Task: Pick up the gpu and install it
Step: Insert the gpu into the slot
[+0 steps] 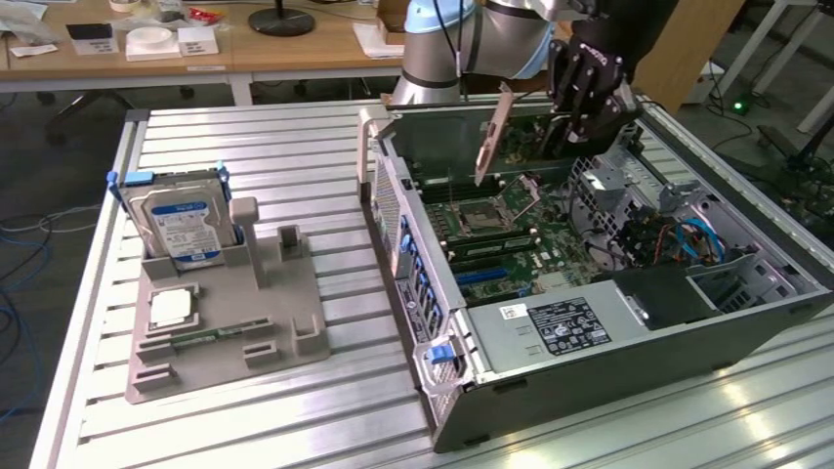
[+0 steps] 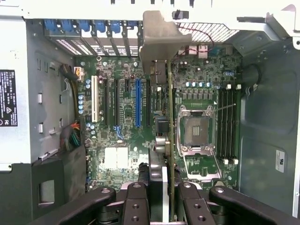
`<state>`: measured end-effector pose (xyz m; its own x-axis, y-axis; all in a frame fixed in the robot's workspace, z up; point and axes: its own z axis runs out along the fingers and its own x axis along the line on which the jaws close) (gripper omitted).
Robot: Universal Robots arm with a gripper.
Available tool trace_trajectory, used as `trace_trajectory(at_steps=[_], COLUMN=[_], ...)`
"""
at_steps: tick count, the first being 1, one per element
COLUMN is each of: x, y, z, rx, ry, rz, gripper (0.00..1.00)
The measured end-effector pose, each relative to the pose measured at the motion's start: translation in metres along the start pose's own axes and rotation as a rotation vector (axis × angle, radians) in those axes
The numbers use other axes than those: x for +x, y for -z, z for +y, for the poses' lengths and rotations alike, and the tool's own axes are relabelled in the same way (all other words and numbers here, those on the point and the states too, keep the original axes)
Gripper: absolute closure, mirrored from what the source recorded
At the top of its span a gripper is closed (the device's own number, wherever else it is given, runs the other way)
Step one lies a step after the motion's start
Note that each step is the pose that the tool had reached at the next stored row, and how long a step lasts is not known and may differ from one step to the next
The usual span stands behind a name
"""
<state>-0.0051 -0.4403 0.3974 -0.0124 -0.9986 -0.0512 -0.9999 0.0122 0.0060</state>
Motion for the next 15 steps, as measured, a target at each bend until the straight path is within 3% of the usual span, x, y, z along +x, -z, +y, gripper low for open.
trace_trajectory(at_steps=[8,15], x=[0.0,0.001], y=[-0.0073,-0.0137], z=[0.002,0.0132], rx=[0.0029,0.0063], ry=[0.001,-0.004], rz=[-0.0032,-0.0041], gripper=[0.72,0.72])
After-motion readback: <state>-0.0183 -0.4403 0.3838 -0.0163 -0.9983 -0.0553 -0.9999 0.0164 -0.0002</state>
